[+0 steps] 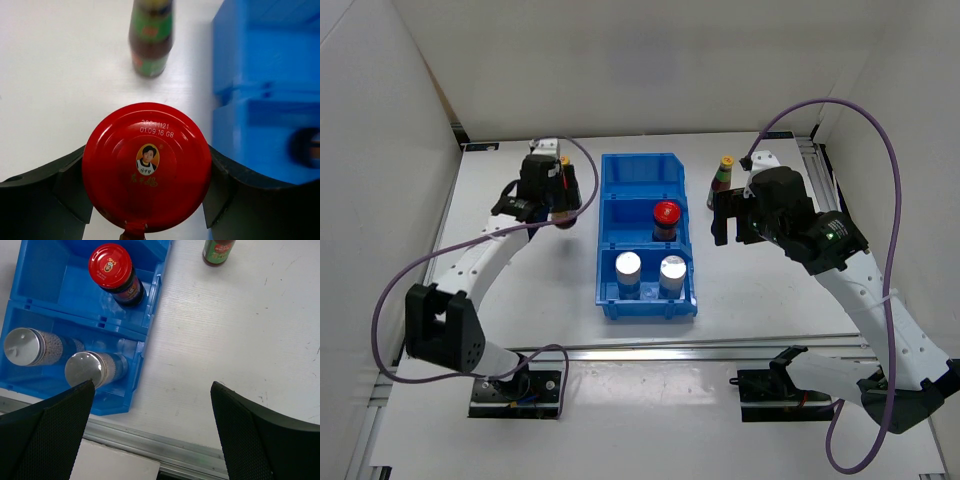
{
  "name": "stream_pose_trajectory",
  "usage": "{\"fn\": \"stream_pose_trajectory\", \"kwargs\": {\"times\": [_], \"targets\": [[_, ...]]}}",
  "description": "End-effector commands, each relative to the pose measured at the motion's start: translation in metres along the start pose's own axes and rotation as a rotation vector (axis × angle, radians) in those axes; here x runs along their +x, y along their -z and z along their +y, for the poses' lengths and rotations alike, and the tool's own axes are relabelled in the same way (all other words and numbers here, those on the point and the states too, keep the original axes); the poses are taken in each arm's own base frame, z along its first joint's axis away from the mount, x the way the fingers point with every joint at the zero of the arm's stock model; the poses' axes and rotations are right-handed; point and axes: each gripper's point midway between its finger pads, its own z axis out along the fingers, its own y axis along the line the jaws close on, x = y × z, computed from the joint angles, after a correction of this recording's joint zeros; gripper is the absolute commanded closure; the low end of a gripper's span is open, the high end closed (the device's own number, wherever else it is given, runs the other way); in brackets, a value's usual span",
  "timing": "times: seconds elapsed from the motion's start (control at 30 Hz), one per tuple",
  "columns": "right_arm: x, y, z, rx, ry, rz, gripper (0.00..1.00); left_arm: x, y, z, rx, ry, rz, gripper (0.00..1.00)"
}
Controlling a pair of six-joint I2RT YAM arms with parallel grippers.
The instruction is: Organize the condiment bottles
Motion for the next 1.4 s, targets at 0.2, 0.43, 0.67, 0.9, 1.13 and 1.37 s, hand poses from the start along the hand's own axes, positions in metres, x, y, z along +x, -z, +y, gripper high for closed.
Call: {"fn": "stream_pose_trajectory", "kwargs": {"times": [0.2, 0.43, 0.67, 0.9, 1.13, 1.37], "targets": [[-0.002, 0.004, 0.001, -0.012, -0.022, -0.012, 0.00, -0.136, 0.109, -0.099, 0.327, 0.032, -0.380, 0.55], [-0.002, 0.007, -0.003, 0.006, -0.013, -0.017, 0.00, -0.101, 0.092, -0.138, 0.387, 0.003, -0.292, 0.53], [0.002, 0.011, -0.005, 0.006, -0.013, -0.017, 0.00, -0.057, 0.061, -0.167, 0.412, -0.051, -0.203, 0.53], [0.003, 0.014, -0.007, 0.015, -0.013, -0.019, 0.00, -0.031, 0.036, -0.183, 0.407, -0.082, -0.147, 0.51], [0.006, 0.020, -0.011, 0.024, -0.013, -0.020, 0.00, -0.013, 0.013, -0.184, 0.377, -0.092, -0.120, 0.49], [0.008, 0.024, -0.016, 0.044, -0.022, -0.026, 0.00, -0.001, -0.007, -0.183, 0.341, -0.114, -0.092, 0.30]]}}
